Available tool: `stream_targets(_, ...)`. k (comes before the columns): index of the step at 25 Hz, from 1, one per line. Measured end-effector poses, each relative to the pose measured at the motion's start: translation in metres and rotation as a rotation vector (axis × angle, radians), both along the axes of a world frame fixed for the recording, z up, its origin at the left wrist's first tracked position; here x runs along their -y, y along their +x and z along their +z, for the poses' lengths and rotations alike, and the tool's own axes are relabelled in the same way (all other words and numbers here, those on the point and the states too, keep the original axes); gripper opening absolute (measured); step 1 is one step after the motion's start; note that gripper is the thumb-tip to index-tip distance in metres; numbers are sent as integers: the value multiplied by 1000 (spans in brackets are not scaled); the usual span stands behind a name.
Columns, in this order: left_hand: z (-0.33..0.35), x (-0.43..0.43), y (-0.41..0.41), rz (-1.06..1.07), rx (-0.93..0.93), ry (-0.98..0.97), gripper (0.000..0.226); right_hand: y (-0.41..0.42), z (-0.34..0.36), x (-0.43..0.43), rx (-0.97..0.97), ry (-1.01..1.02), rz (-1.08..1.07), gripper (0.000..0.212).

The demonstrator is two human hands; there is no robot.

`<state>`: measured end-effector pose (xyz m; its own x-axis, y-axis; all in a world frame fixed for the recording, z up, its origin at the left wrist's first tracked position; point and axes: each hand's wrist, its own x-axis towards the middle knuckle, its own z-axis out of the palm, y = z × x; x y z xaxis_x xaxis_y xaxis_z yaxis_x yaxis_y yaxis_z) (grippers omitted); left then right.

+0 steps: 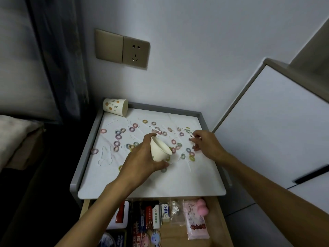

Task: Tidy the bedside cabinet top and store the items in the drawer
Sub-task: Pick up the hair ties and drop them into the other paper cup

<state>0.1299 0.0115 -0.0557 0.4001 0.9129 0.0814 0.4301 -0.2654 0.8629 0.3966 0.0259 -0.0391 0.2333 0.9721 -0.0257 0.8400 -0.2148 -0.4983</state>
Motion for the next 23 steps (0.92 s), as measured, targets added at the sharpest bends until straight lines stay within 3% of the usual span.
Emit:
stream_targets(2, 0, 0, 0, 0, -1, 6, 89, -28, 32, -2, 5, -31, 291, 13)
stream_targets(5, -1, -2, -1, -11, 6, 3, 90, -71, 57, -4, 163, -110, 628, 15)
stream_targets(9, -2, -4, -2, -21, 18, 16, 87, -97, 61, -1, 101, -138, 700, 19)
stream_targets(12, -2, -6, -6, -1, 35, 33, 84, -88, 64, -5, -234, -67, 630, 24)
stream_targets(15, -2, -7, -10, 44, 33, 61, 88, -42, 54, -31, -456, 71, 321, 17)
stream_targets(17, -2, -8, -12, 54, 41, 69, 88, -2, 34, -51, -225, 32, 54, 14)
stream_targets(19, -1, -10, -13, 53, 51, 71, 86, 32, 6, -66, 87, -109, -116, 38)
stream_targets(21, -2, -13, -14, 57, 57, 73, 87, 49, -19, -75, 170, -224, -159, 67)
stream_targets(23, -2, -15, -14, 62, 60, 75, 88, 53, -37, -82, 207, -247, -160, 73)
